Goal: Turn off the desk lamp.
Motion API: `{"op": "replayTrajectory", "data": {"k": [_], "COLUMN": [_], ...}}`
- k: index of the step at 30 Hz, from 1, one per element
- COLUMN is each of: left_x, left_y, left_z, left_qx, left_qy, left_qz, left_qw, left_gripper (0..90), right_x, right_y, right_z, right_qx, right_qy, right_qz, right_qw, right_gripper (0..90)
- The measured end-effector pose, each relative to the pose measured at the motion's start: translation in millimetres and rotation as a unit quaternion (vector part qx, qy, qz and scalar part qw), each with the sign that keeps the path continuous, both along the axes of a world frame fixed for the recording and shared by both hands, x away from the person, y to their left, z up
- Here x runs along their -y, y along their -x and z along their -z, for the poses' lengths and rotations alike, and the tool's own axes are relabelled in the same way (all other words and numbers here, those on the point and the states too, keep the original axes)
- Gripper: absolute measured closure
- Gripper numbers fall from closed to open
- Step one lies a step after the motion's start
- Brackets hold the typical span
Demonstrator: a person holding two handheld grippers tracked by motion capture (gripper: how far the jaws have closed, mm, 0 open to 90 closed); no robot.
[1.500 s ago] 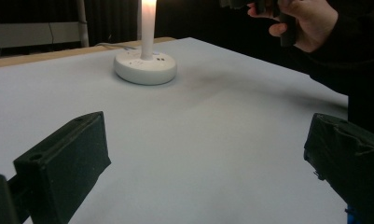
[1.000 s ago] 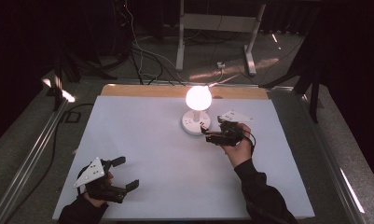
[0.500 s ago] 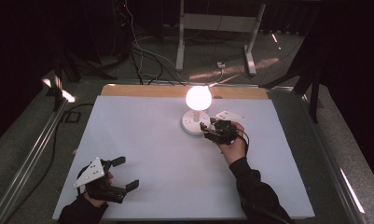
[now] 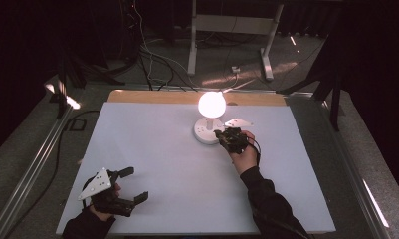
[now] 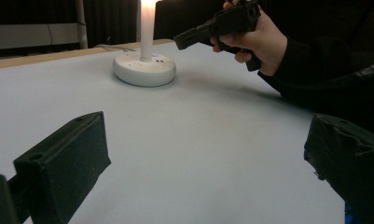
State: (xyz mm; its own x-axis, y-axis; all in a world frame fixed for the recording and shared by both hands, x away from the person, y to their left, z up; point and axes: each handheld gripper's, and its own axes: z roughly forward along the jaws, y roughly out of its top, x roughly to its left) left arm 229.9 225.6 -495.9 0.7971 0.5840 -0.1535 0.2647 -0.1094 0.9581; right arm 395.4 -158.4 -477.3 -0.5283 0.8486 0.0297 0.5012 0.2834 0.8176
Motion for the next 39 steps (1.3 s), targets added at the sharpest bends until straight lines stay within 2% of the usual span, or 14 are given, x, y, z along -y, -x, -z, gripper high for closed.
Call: {"op": "replayTrajectory", "data": {"k": [12, 20, 29, 39], "left_x": [0.2, -0.1, 0.0, 0.2], "left_y": [-0.3, 0.1, 0.0, 0.0], "left_z": [0.3, 0.1, 0.2, 0.2], "left_qx": [-0.001, -0.001, -0.002, -0.003], "left_qy": [0.0, 0.001, 0.001, 0.002], "left_qz": [0.0, 0.0, -0.001, 0.0], "left_qw": [1.0, 1.0, 1.0, 1.0], "left_gripper": [0.5, 0.5, 0.5, 0.5], "right_x": [-9.4, -16.9, -19.7, -19.8], "right_y": [-10.3, -18.1, -22.2, -24.6], "right_z": [8.5, 16.1, 24.6, 26.9], "right_qx": [0.001, -0.006, -0.015, -0.021], "right_qy": [0.0, 0.004, 0.009, 0.009], "right_qz": [-0.002, 0.002, 0.007, 0.009], "right_qw": [1.0, 1.0, 0.9998, 0.9997], "right_gripper": [90.0, 90.0, 90.0, 90.0]}}
